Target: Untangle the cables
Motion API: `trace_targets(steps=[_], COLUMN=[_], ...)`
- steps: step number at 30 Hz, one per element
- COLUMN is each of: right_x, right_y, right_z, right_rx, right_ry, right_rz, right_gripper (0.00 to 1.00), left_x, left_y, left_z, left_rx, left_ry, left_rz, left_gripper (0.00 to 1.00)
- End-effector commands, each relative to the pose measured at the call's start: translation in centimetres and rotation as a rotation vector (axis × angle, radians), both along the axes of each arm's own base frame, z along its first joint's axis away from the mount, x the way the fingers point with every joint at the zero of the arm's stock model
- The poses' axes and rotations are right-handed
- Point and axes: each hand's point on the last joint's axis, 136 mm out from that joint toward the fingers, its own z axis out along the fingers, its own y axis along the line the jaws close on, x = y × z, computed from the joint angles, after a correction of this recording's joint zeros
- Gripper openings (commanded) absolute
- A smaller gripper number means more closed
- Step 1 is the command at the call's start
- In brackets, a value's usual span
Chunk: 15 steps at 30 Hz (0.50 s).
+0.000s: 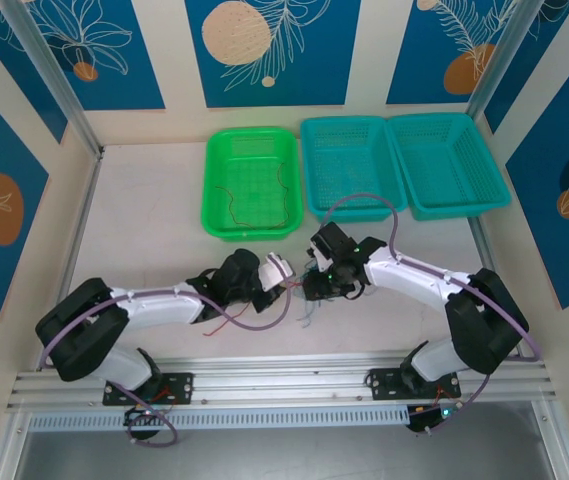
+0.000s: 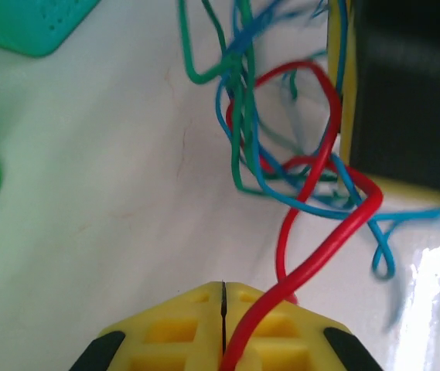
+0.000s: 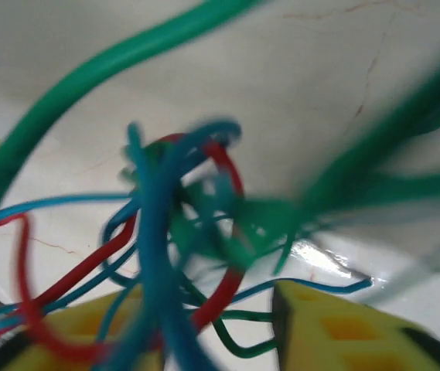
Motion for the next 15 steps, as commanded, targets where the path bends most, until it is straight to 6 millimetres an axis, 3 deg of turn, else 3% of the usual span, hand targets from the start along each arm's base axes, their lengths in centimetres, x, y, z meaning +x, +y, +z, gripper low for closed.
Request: trace_targets(steps=[1, 5, 9, 12, 15], right_x=[-0.5, -0.8, -0.5, -0.5, -0.9], right_y=[1.5, 1.4, 0.0, -0.8, 0.2], right_z=[0.1, 1.2, 3.0, 4.3, 5.7], right_rx=[0.074, 0.122, 0.223, 0.311, 0.409], right_ry=[0.001, -0.024, -0.088, -0.168, -0.236], right_rz=[-0.012, -0.003, -0.087, -0.136, -0.094], right_gripper=[0.51, 0.53, 0.53, 0.64, 0.82], left_x=[-0.6, -0.1, 0.3, 0.5, 0.4], left_y=[-1.1, -1.2, -1.3, -1.3, -1.5], left_z=[1.2, 0.4, -0.4, -0.8, -0.6], left_rx=[-0.055, -0.029, -0.015, -0.012, -0.022], left_ry=[0.023, 0.027, 0.037, 0.046, 0.051], left_rz=[-0.033, -0.017, -0.001, 0.010, 0.004], left_gripper=[0.00, 0.00, 0.00, 0.00, 0.00])
